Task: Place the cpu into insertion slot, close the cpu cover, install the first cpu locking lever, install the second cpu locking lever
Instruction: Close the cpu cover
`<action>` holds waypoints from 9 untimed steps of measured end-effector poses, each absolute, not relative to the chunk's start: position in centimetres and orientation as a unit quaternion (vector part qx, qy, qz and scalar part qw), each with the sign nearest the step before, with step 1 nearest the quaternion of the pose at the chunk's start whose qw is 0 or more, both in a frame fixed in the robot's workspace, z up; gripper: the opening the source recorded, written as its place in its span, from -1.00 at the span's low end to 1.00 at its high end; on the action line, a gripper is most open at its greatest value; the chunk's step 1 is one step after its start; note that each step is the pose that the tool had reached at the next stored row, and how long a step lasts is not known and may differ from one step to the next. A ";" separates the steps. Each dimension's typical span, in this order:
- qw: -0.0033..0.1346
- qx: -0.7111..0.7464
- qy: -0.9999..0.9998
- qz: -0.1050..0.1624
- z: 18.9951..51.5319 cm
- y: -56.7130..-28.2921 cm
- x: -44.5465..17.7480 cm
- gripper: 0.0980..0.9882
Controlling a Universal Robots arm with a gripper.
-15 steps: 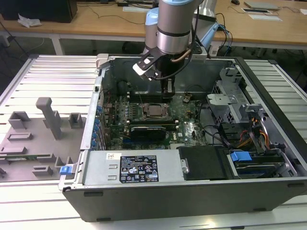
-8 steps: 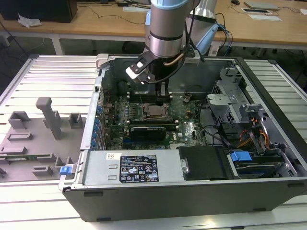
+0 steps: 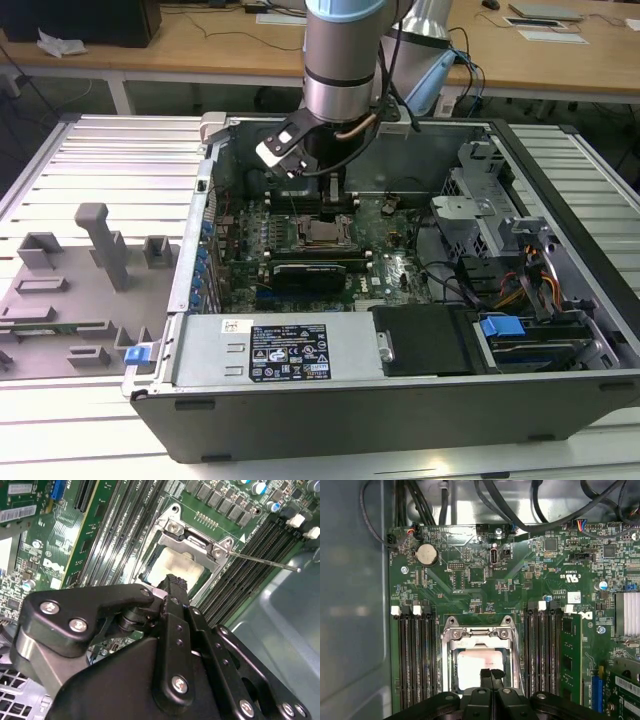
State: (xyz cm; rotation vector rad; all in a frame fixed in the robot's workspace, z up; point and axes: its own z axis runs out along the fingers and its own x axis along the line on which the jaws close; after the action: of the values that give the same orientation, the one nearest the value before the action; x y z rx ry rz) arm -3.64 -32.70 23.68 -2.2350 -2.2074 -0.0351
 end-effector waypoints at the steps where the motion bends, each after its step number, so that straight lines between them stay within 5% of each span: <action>1: 0.000 -0.707 -0.707 -0.011 23.7 -32.7 -3.6 -0.98; 9: 0.001 -0.631 -0.776 -0.011 23.7 -32.7 -3.6 -0.98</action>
State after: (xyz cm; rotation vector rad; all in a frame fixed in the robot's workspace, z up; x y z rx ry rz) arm -3.64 -32.70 23.68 -1.9805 -2.4361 -0.0338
